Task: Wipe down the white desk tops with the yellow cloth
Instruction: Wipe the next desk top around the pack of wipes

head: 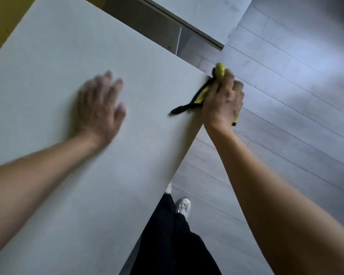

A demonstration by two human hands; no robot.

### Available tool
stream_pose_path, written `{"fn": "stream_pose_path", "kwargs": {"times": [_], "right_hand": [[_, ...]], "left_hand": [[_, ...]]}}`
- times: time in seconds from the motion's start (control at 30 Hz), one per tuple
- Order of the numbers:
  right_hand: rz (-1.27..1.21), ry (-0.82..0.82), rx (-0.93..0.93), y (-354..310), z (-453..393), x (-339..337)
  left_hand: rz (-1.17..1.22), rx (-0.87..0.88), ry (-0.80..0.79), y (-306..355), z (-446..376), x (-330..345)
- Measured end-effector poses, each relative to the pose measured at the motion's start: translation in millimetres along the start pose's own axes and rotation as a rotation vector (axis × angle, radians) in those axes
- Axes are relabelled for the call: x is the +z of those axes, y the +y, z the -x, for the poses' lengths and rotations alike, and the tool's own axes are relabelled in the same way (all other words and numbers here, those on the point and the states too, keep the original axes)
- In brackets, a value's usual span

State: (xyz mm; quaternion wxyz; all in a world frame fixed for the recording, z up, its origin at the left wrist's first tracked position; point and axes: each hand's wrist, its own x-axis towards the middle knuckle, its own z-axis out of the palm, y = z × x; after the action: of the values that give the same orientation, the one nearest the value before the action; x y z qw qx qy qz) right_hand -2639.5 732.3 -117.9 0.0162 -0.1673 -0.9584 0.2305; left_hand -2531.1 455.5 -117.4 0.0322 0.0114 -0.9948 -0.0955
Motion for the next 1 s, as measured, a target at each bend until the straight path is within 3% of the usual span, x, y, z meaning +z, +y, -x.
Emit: {"fn": "stream_pose_path", "kwargs": {"times": [0.07,0.23,0.43,0.67,0.8,1.0], "right_hand": [[-0.126,0.002,0.143,-4,5,1],[-0.183,0.04,0.233,-19,11,3],[-0.186,0.006,0.24,-18,95,15],[-0.179,-0.158,0.242,-10,161,3],[-0.165,-0.146,0.222,-12,199,-1],[-0.184,-0.135,0.21,-14,100,3]], "left_hand": [[0.037,0.075,-0.031,22,57,1],[0.031,0.021,-0.069,43,149,-3],[-0.016,0.015,-0.073,46,151,2],[-0.026,0.018,-0.044,44,153,6],[-0.021,0.02,-0.05,43,152,4],[-0.03,0.019,-0.051,43,153,5]]}}
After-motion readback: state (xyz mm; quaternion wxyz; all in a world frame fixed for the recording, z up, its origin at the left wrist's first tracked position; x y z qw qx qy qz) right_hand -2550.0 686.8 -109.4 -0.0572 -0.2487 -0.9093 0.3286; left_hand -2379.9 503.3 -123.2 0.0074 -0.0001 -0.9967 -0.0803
